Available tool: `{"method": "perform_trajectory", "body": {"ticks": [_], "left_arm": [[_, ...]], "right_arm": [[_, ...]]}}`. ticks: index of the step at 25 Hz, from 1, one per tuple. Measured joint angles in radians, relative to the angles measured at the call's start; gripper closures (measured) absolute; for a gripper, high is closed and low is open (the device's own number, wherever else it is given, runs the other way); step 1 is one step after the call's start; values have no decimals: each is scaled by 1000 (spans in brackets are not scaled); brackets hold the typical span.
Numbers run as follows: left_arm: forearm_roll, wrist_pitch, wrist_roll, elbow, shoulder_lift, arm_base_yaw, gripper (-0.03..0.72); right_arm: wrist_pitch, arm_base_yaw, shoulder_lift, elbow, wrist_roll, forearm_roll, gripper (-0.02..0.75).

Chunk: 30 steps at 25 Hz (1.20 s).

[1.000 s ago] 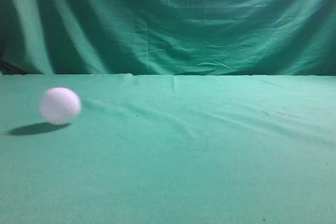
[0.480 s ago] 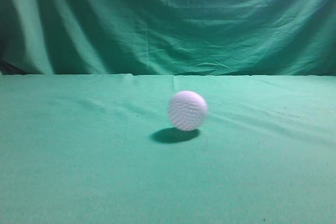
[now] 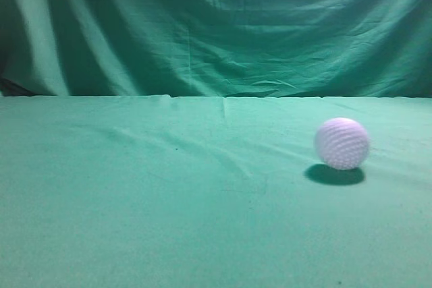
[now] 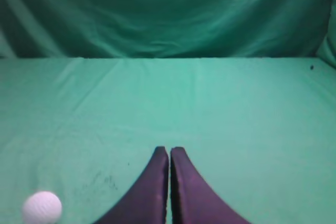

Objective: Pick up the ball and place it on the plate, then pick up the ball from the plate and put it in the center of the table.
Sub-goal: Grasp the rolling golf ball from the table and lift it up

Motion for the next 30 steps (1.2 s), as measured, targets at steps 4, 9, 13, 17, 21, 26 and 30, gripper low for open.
{"method": "perform_trajectory", "body": {"ticks": [4,9,13,17,21,26,30], "left_arm": [[0,-39,2,136,-164,0,688],[0,-68,4,254,-297,0,688],[5,-66,6,293,-330,0,688],[48,-66,8,297,-332,0,688],[103,-70,10,310,-332,0,688],[115,-84,10,366,-332,0,688],[134,-66,10,370,-332,0,688]], "right_arm": [[-104,0,0,0,0,5,738],[-326,0,0,0,2,74,738],[-170,0,0,-105,-15,71,738],[102,0,48,-260,-51,38,738],[359,0,186,-363,-57,27,738],[403,0,278,-376,-60,8,738],[417,0,284,-376,-85,11,738]]}}
